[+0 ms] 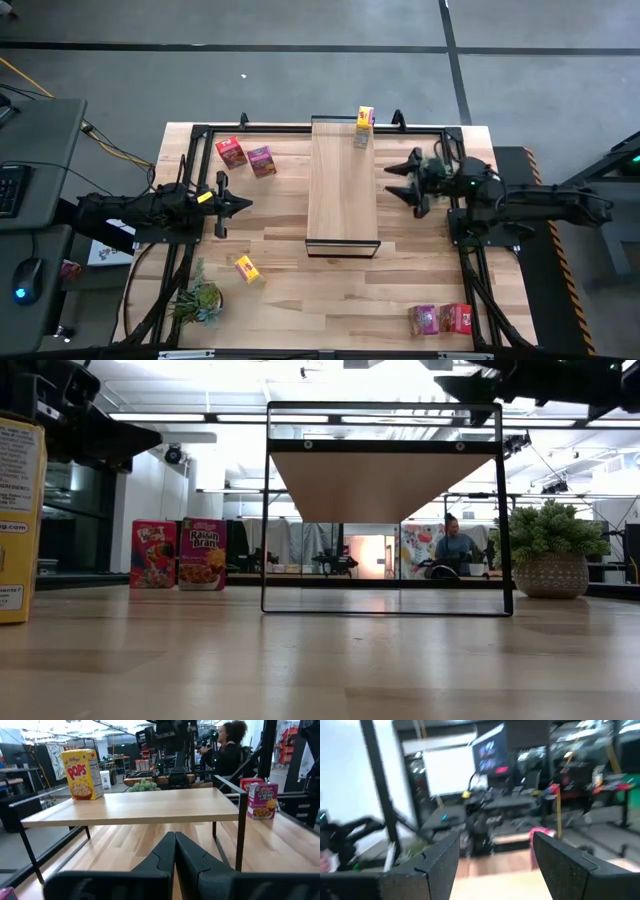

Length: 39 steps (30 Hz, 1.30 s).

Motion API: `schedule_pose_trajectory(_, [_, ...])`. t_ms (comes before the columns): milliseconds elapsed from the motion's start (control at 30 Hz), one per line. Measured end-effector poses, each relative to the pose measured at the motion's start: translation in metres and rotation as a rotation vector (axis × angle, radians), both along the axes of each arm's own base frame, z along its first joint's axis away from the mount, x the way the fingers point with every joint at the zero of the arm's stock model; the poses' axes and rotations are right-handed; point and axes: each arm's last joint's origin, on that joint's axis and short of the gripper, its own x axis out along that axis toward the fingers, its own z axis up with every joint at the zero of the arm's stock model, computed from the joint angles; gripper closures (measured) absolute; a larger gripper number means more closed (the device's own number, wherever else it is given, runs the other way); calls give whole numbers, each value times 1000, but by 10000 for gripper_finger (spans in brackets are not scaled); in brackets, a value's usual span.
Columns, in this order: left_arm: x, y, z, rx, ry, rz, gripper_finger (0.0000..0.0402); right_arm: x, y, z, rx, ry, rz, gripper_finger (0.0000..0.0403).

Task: Stack cereal on shelf
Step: Put the yellow cereal box on the shelf

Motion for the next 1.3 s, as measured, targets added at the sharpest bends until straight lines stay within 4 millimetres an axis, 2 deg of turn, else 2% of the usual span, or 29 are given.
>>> schedule_pose_trajectory(200, [0, 0, 5, -42, -55, -2, 401, 15, -3, -12, 17, 63, -2, 158])
schedule_pose_trajectory(367, [-3, 0, 24, -148, -255, -21, 382, 23, -5, -15, 23, 52, -17, 158])
schedule_pose_trajectory(533, [4, -2, 39, -153, -205, -60, 300, 25, -5, -16, 39, 47, -14, 158])
schedule_pose_trajectory(667, [19, -6, 50, -111, -91, -87, 213, 25, -5, -16, 39, 49, -10, 158])
schedule_pose_trajectory(767, [35, -12, 63, -97, -10, -174, 157, 25, -5, -16, 33, 55, -11, 158])
schedule_pose_trajectory(867, [53, -24, 78, -95, 107, -290, 117, 25, -5, -17, 18, 61, -13, 158])
schedule_pose_trajectory(967, [69, -41, 90, -87, 260, -382, 99, 25, -5, -18, 18, 72, -14, 158])
schedule_pose_trajectory(1167, [91, -87, 103, -6, 540, -550, 94, 25, -5, -19, 21, 88, -15, 158])
schedule_pose_trajectory(1300, [97, -117, 105, 59, 684, -569, 97, 26, -5, -20, 22, 95, -17, 158])
